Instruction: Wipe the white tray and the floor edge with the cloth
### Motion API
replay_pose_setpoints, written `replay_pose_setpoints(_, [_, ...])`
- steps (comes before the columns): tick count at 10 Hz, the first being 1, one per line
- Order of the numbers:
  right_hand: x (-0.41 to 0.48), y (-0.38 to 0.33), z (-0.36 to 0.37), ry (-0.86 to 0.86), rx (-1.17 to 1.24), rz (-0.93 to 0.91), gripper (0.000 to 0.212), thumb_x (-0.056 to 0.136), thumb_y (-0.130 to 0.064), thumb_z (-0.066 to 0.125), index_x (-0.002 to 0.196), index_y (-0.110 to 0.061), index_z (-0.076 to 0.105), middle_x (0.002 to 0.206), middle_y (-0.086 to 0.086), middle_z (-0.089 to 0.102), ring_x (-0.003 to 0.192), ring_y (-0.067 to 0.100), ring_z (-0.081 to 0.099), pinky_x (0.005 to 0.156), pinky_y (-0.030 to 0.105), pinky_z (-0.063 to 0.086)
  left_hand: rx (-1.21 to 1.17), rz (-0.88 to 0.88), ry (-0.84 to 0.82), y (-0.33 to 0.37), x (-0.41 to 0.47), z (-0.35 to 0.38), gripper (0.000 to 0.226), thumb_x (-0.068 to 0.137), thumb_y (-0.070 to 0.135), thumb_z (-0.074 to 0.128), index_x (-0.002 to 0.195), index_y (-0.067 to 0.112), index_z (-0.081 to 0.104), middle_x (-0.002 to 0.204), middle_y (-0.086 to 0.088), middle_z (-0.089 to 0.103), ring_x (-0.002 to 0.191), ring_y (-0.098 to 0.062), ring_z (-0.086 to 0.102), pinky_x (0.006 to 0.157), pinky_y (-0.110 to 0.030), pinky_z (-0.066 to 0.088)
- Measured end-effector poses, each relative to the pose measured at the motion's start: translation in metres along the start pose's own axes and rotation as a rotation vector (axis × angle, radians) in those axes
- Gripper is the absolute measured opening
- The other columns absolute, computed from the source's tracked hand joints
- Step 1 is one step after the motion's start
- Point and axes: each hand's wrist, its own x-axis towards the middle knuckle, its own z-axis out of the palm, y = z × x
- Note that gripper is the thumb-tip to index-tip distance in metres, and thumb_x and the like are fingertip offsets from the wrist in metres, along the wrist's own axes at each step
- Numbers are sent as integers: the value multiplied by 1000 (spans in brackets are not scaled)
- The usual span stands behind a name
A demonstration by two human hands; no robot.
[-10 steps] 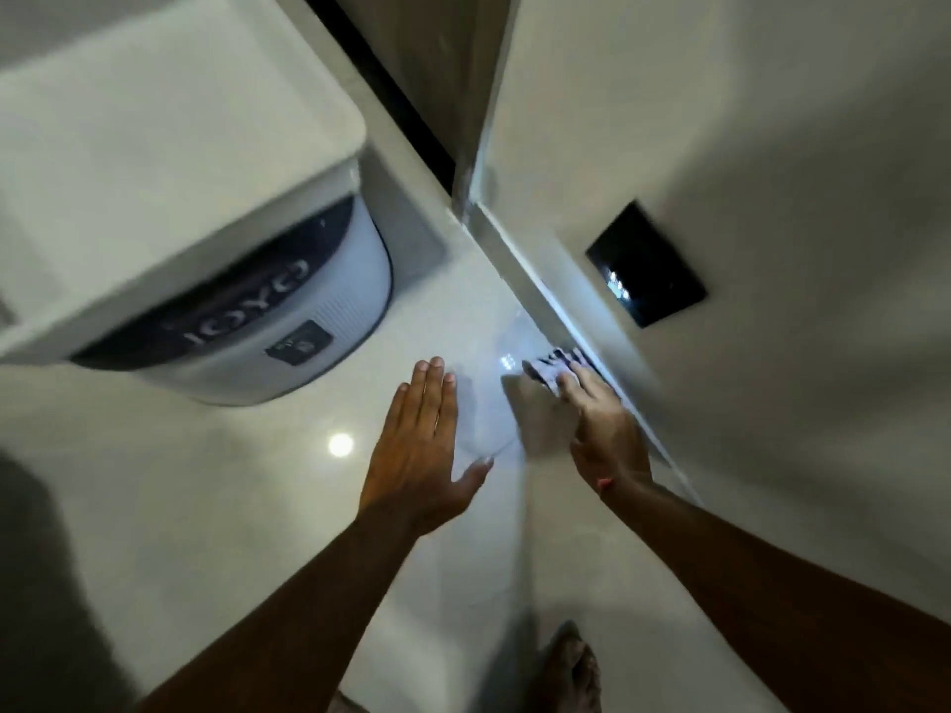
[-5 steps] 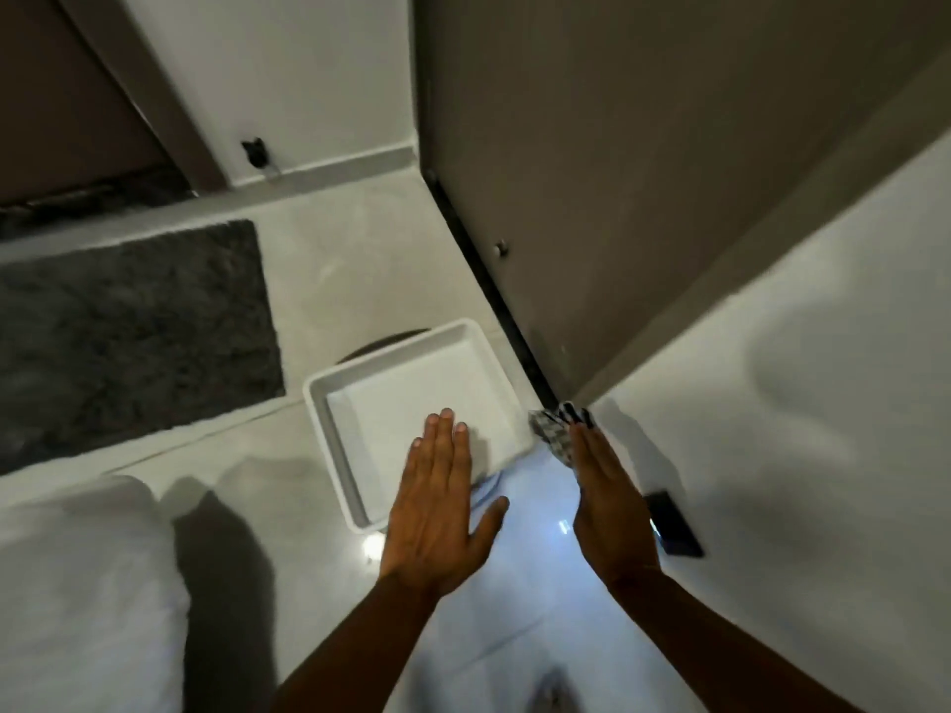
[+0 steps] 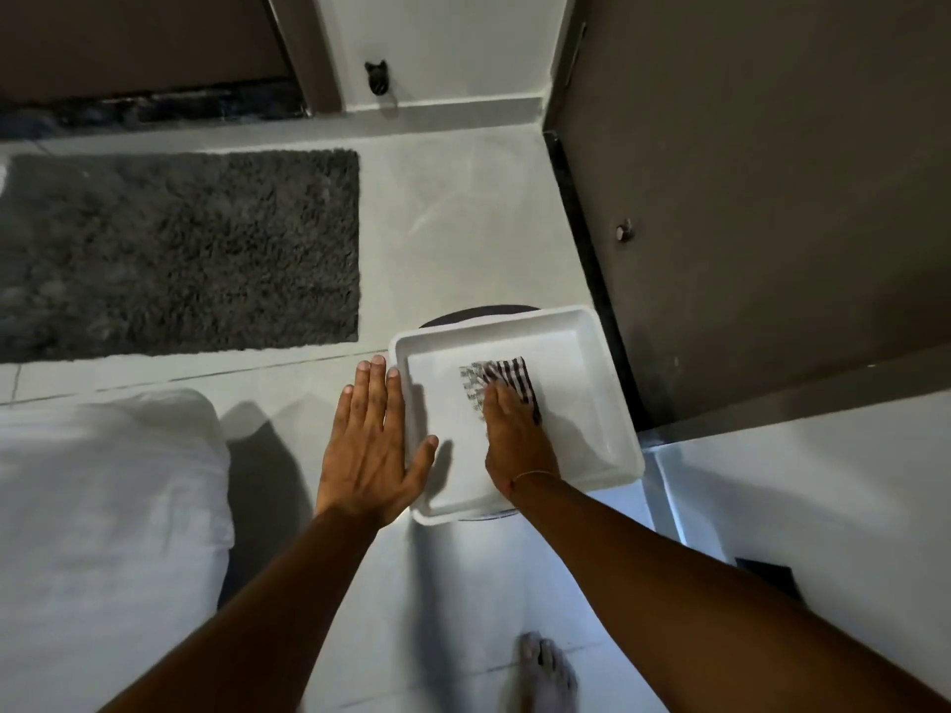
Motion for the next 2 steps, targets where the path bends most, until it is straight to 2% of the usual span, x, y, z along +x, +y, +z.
replay_pose_setpoints(1, [-4, 6, 6, -115, 10, -19, 73, 92, -11, 56, 150, -4, 11, 162, 13, 2, 148, 29, 3, 120, 42, 12, -2, -7, -11, -4, -9, 3, 87, 95, 61, 18, 155, 2, -3, 165, -20, -6, 153, -32, -7, 125, -49, 6])
replay_pose_setpoints(2, [0, 6, -13, -187, 150, -22, 76, 93, -22, 56, 151, -9, 9, 162, 9, -2, 149, 24, 0, 120, 35, 7, -1, -25, 7, -7, -16, 0, 86, 95, 60, 20, 155, 2, -2, 165, -20, -6, 153, -31, -9, 125, -48, 5])
